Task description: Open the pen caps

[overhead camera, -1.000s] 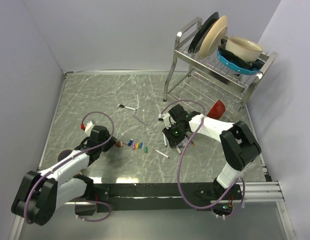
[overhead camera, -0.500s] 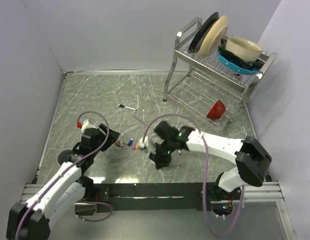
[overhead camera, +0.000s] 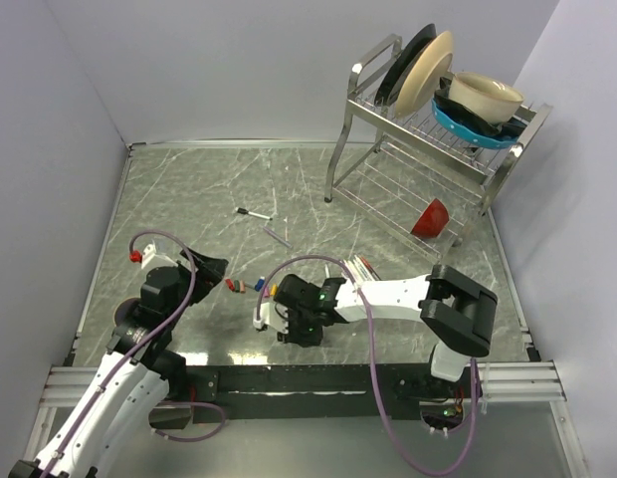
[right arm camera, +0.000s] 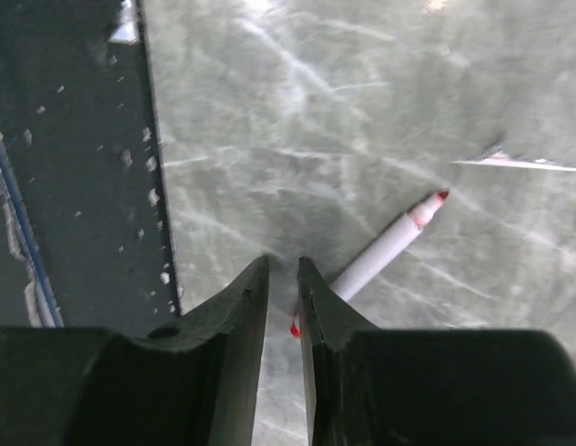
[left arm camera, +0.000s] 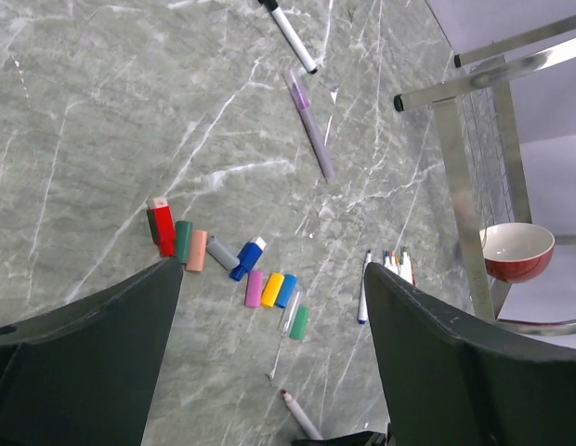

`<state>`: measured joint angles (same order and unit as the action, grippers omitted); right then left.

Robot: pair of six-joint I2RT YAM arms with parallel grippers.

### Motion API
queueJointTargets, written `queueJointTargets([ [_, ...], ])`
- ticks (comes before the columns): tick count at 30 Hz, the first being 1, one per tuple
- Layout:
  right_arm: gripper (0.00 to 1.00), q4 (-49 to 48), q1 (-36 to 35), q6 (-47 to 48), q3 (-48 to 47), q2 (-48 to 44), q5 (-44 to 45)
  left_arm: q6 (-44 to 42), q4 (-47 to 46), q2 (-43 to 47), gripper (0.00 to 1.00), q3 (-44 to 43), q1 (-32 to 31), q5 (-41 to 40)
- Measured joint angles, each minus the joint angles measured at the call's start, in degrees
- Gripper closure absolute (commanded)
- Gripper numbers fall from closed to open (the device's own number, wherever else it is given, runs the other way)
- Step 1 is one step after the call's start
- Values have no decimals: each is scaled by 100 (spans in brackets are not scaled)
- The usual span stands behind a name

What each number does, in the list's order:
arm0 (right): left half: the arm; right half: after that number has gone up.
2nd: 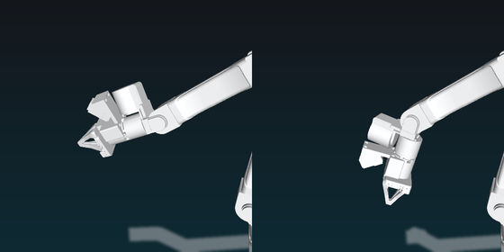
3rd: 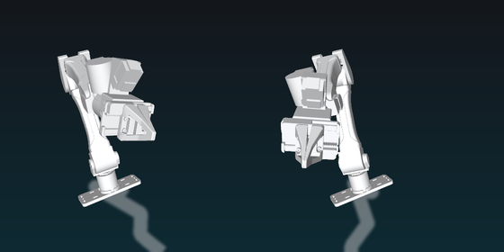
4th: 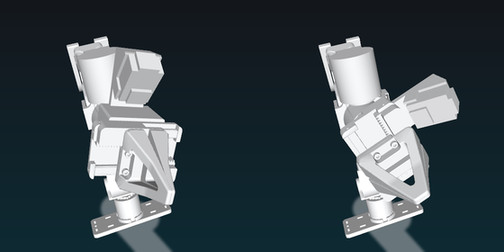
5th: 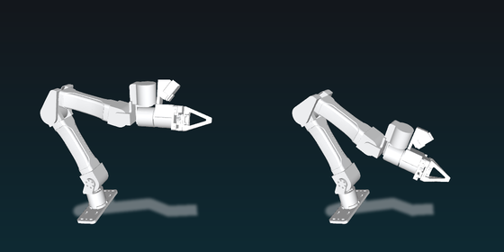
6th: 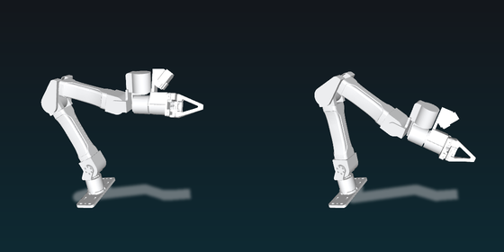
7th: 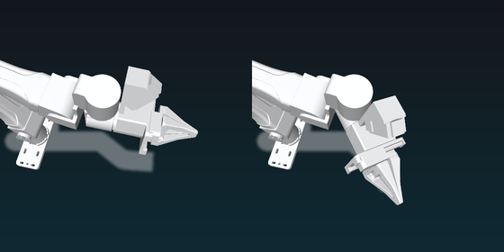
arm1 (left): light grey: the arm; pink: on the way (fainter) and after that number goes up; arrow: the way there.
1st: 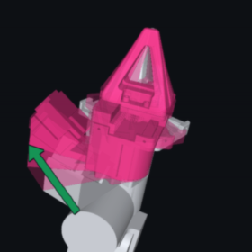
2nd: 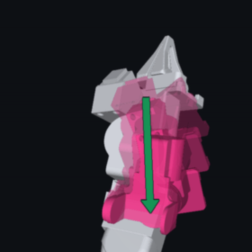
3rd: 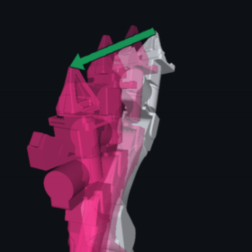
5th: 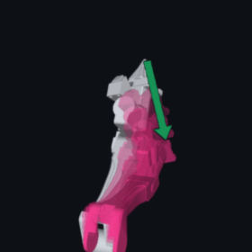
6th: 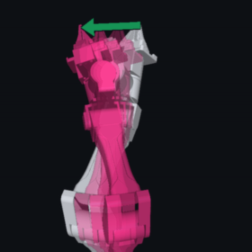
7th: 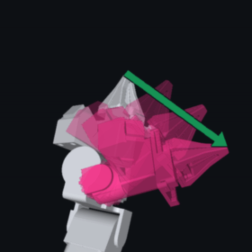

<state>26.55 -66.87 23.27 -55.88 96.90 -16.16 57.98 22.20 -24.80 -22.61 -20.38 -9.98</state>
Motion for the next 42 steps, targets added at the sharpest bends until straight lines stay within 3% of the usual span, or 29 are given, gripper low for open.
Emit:
queueJointTargets([
  [8, 76, 177, 118, -50, -129, 44, 31, 0, 26, -15, 14, 0, -2, 11],
  [14, 76, 940, 809, 522, -437, -212, -863, -7, -11, -7, 9, 0, -2, 157],
  [20, 57, 1143, 1410, 649, -455, -776, -1189, -4, -214, -199, 6, 59, 0, 354],
  [31, 49, 732, 1158, 72, -448, -363, -295, 9, -247, -39, 3, 109, -2, 415],
  [42, 50, 551, 841, -205, -442, 140, 321, 22, -256, 31, 2, 254, 0, 415],
])
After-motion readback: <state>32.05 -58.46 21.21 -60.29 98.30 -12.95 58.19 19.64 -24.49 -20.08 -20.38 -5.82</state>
